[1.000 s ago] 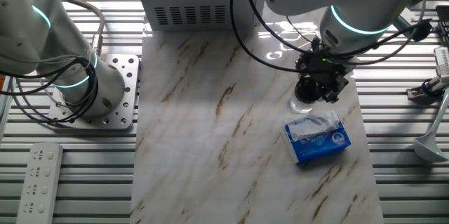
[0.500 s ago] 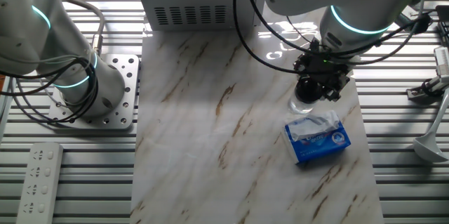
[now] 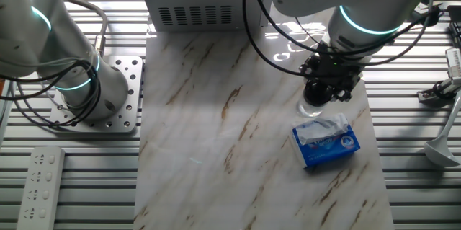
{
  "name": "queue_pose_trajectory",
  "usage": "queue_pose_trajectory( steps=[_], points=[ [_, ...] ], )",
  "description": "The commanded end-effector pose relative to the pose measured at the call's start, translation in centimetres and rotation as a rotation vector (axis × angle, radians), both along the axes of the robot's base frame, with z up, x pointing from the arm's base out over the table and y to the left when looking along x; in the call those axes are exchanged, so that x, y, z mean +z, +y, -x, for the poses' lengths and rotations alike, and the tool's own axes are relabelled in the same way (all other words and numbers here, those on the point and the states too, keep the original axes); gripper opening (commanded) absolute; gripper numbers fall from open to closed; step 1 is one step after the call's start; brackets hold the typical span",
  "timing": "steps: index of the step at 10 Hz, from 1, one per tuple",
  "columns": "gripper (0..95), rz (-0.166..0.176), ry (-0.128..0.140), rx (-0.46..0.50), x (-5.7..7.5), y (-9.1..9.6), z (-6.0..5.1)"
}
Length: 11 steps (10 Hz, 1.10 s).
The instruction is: Unscrew the lid from the jar
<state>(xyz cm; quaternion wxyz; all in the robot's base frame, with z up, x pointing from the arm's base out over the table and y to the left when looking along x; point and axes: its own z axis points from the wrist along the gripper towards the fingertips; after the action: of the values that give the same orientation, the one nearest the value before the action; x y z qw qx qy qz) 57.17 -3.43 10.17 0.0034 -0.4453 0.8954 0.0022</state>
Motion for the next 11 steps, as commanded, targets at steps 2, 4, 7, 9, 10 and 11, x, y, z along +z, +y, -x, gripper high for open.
queue_pose_trajectory(
  steps=[2,4,7,9,10,11],
  points=[
    [38.0,0.002,-0.004,0.114,-0.04,0.04,-0.03],
    [38.0,0.001,-0.006,0.143,-0.06,0.08,-0.04],
    [38.0,0.002,-0.007,0.189,-0.08,0.14,-0.05],
    [38.0,0.008,-0.008,0.205,-0.09,0.16,-0.05],
    [38.0,0.009,-0.007,0.210,-0.10,0.16,-0.05],
    [38.0,0.011,-0.006,0.216,-0.10,0.17,-0.05]
  ],
)
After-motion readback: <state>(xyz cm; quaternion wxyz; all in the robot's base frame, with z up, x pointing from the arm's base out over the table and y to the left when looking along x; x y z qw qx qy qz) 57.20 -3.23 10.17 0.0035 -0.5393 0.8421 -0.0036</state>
